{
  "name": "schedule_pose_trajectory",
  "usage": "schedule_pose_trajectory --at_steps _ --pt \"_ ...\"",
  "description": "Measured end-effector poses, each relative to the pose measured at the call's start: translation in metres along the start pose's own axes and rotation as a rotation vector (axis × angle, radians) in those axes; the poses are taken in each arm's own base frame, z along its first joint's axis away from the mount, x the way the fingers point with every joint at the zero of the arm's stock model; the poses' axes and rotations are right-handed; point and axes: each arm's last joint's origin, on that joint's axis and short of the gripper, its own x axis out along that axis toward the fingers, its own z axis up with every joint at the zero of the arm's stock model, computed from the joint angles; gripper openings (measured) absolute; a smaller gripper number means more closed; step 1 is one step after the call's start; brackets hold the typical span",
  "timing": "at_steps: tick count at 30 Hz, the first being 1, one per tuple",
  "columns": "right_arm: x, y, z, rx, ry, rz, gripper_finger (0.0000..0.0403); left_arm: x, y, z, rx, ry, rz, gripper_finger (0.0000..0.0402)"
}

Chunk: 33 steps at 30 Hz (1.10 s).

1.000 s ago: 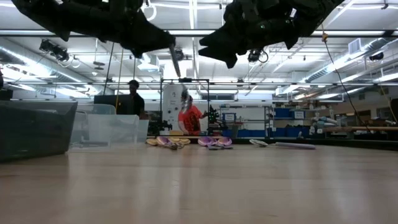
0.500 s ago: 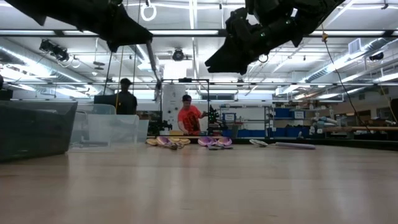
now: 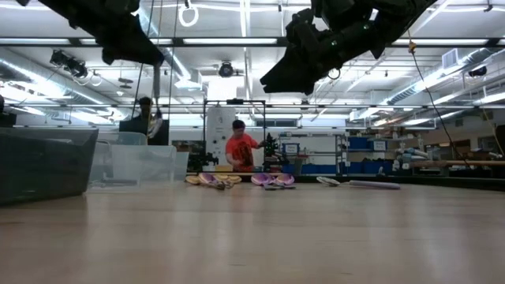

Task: Sort silverware by color (type)
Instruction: Put the blue spoon into the bottom transparent bin

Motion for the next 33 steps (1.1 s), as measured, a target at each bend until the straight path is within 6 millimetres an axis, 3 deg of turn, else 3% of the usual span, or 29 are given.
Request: schedule_pose_trajectory --at_steps 6,18,26,33 --pt "0.0 0.001 0.001 -0.001 -0.007 0.003 0.0205 -0.005 0.003 0.0 -0.034 0.151 0.055 0.0084" --pt "0.001 0.005 0.002 -0.017 -0.019 0.016 0.0205 0.008 -0.002 -0.027 -0.063 0.504 0.047 0.0084" --pt "0.001 0.005 0.002 -0.019 -0.019 0.016 0.0205 0.015 0.0 -0.033 -0.065 0.584 0.097 0.009" --pt "0.001 0.005 0.002 -0.006 -0.019 0.016 0.0205 0.015 0.002 -0.034 -0.072 0.585 0.114 0.0135"
